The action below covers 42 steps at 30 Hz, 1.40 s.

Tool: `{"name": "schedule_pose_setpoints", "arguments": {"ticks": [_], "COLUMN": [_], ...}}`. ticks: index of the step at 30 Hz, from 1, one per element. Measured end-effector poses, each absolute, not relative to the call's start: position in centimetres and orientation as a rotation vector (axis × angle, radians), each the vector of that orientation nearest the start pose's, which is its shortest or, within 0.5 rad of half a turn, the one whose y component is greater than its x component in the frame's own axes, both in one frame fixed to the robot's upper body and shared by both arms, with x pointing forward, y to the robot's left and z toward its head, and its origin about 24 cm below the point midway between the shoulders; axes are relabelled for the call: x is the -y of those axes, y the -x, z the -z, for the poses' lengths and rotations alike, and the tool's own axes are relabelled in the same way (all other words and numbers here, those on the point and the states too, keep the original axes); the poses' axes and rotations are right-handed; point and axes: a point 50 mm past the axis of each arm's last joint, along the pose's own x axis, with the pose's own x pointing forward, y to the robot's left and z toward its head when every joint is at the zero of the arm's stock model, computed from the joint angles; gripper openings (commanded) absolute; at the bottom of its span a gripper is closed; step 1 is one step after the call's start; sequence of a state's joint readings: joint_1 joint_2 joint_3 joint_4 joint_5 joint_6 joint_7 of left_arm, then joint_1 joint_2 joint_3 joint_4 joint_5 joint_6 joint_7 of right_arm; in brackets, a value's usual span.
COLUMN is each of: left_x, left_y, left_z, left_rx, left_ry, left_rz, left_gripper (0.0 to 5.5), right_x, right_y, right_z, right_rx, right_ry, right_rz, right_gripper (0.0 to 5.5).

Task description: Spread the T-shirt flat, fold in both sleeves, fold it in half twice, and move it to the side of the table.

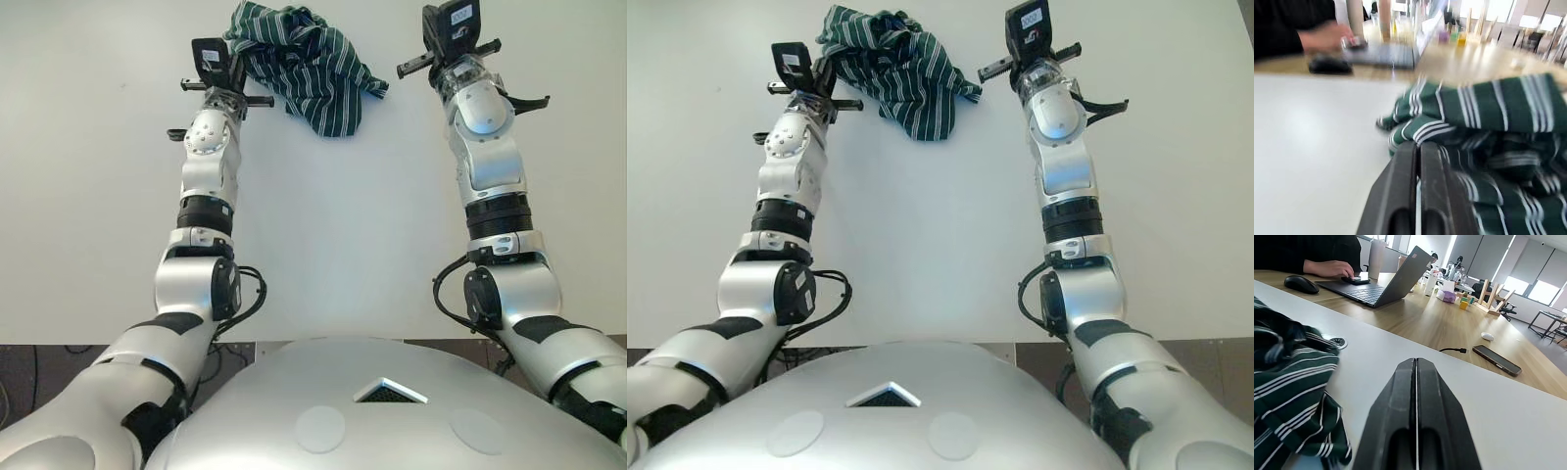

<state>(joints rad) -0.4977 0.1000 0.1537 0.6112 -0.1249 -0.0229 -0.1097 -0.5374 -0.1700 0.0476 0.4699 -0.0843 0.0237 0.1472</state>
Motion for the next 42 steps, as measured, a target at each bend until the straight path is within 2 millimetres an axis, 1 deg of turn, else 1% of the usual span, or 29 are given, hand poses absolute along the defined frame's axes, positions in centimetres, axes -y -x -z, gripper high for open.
{"name": "schedule_pose_setpoints", "arguments": {"ticks": [2,4,8,10,11,14,20,22,23,24,26,27,28,29,30,31,32,34,35,36,38,40,42], "left_x": [-17.3,-17.4,-17.1,-16.7,-16.5,-15.4,-13.5,-12.5,-12.0,-11.0,-8.7,-7.2,-6.2,-5.3,-4.5,-4.6,-5.0,-5.7,-5.9,-6.1,-6.2,-6.7,-7.4], "left_y": [-33.7,-33.3,-33.0,-33.0,-33.1,-33.2,-32.2,-31.8,-31.7,-31.5,-31.4,-31.2,-31.1,-31.0,-30.5,-29.9,-29.5,-28.3,-27.2,-26.6,-24.9,-24.1,-24.1], "left_z": [-6.2,-8.2,-11.6,-12.9,-13.8,-18.3,-24.8,-26.4,-26.8,-27.1,-26.4,-25.2,-23.7,-21.7,-17.8,-14.8,-13.2,-10.9,-9.8,-9.3,-9.1,-9.2,-9.2], "left_rx": [-0.021,0.061,0.169,0.202,0.224,0.356,0.530,0.569,0.576,0.573,0.526,0.476,0.420,0.343,0.197,0.081,0.009,-0.101,-0.156,-0.187,-0.207,-0.223,-0.234], "left_ry": [0.095,0.104,0.111,0.111,0.116,0.126,0.176,0.191,0.197,0.201,0.149,0.083,0.015,-0.047,-0.167,-0.231,-0.264,-0.282,-0.292,-0.298,-0.324,-0.357,-0.377], "left_rz": [0.044,0.049,0.076,0.096,0.111,0.172,0.287,0.332,0.353,0.389,0.459,0.507,0.542,0.576,0.629,0.650,0.669,0.714,0.767,0.802,0.919,0.979,0.980], "left_gripper": [0.04,0.04,0.04,0.04,0.04,0.04,0.04,0.04,0.04,0.04,0.04,0.04,0.04,0.18,0.36,0.53,0.69,1.01,1.14,1.29,1.35,1.35,1.35], "right_x": [13.9,13.9,13.9,13.9,14.0,14.0,14.0,14.0,14.0,14.0,14.0,14.0,14.1,14.0,14.1,14.1,14.1,14.3,14.4,14.5,14.8,15.1,15.3], "right_y": [-35.0,-35.0,-35.0,-34.9,-34.9,-34.8,-34.8,-34.8,-34.8,-34.8,-34.8,-34.7,-34.7,-34.7,-34.7,-34.7,-34.7,-34.7,-34.7,-34.7,-34.7,-34.8,-34.9], "right_z": [-8.6,-8.6,-8.5,-8.5,-8.5,-8.3,-8.3,-8.3,-8.3,-8.3,-8.3,-8.3,-8.2,-8.2,-8.2,-8.2,-8.1,-8.2,-8.2,-8.2,-8.2,-8.2,-8.3], "right_rx": [0.018,0.017,0.016,0.017,0.017,0.012,0.013,0.014,0.014,0.014,0.014,0.013,0.013,0.013,0.012,0.010,0.008,0.008,0.006,0.006,0.003,0.000,0.001], "right_ry": [0.294,0.295,0.295,0.295,0.295,0.293,0.291,0.291,0.291,0.291,0.291,0.290,0.291,0.290,0.290,0.289,0.287,0.285,0.282,0.282,0.281,0.276,0.274], "right_rz": [-0.246,-0.244,-0.243,-0.240,-0.238,-0.229,-0.223,-0.221,-0.220,-0.220,-0.219,-0.218,-0.218,-0.218,-0.218,-0.218,-0.218,-0.214,-0.212,-0.210,-0.201,-0.188,-0.180], "right_gripper": [0.00,0.00,0.00,0.00,0.00,0.00,0.00,0.00,0.00,0.00,0.00,0.00,0.00,0.00,0.00,0.00,0.00,0.00,0.00,0.00,0.00,0.00,0.00]}}
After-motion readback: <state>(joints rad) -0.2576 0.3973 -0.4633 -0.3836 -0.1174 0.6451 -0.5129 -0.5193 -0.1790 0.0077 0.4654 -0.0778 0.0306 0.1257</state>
